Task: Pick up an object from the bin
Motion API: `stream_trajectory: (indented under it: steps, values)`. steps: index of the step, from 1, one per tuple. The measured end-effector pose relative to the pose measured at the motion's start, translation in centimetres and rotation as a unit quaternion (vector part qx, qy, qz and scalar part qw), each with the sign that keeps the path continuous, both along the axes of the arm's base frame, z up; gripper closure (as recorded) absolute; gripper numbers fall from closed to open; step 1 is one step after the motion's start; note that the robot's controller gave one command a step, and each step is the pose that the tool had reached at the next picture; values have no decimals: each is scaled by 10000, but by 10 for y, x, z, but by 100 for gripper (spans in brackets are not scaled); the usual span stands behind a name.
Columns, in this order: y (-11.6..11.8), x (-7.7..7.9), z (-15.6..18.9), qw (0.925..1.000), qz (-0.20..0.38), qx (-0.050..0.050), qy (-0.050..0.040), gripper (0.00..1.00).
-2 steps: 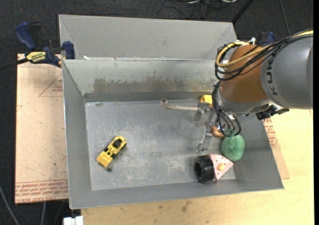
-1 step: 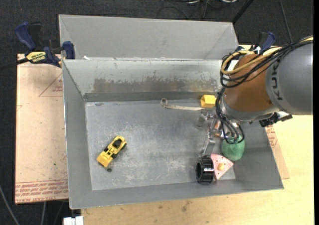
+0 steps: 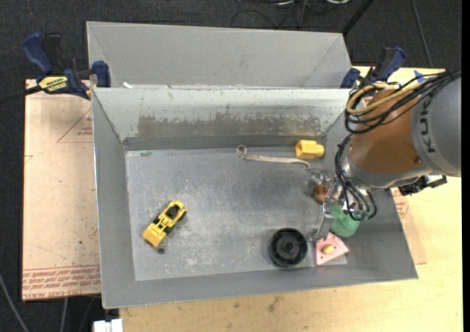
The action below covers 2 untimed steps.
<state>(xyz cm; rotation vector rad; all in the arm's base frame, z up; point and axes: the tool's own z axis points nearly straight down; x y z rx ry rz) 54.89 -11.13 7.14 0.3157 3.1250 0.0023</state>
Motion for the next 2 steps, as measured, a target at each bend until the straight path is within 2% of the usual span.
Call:
stream_trajectory:
  steps: [1, 2]
  values:
    - [-16, -21, 0, 9961, 878, 3, -22, 0]
    - [-17, -31, 0, 9903, 1392, -2, -26, 0]
